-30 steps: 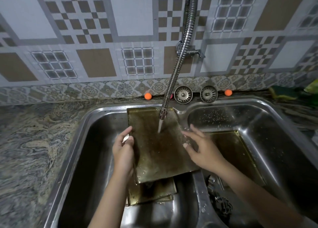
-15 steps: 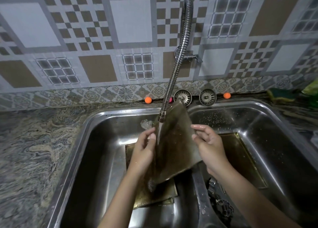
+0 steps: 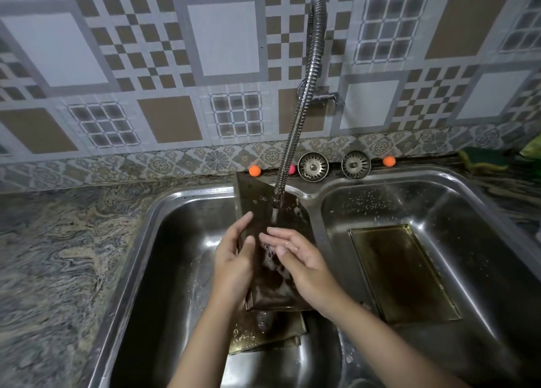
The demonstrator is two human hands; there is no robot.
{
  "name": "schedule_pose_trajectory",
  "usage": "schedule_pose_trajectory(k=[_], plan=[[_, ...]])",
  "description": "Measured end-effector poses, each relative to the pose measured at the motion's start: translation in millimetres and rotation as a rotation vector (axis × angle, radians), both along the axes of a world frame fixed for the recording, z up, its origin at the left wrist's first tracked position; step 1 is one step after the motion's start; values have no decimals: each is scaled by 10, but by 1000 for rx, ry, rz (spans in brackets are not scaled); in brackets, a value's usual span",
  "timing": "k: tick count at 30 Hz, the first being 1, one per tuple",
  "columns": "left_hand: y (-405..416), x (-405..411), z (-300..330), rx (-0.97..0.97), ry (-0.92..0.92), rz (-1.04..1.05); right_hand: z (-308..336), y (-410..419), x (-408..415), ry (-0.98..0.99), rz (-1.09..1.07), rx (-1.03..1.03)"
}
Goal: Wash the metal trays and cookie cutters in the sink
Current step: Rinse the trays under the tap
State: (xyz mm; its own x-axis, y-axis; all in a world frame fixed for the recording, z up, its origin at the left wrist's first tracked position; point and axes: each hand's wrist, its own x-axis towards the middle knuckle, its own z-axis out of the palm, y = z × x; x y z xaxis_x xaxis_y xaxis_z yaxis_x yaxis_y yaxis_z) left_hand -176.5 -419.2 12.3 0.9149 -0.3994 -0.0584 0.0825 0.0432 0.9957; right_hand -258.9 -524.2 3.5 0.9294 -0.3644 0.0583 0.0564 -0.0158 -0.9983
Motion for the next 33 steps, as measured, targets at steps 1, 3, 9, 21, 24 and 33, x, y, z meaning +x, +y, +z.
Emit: schedule_pose_trajectory(k=[1, 3, 9, 21, 24, 33], plan=[[48, 15, -7, -27, 33, 29, -29, -8, 1, 14, 10, -94], [118, 11, -2, -132, 159, 67, -79, -69, -11, 68, -19, -348], [67, -149, -165, -297, 346, 20, -80, -559, 143, 528, -43, -886], [-10, 104, -245, -373, 292, -88, -240, -381, -10, 282, 107, -991], [49, 105, -295, -394, 324, -136, -259, -670, 84, 441, -2, -969], [-2, 105, -357, -461, 372, -86, 2, -195, 378, 391, 105, -1175]])
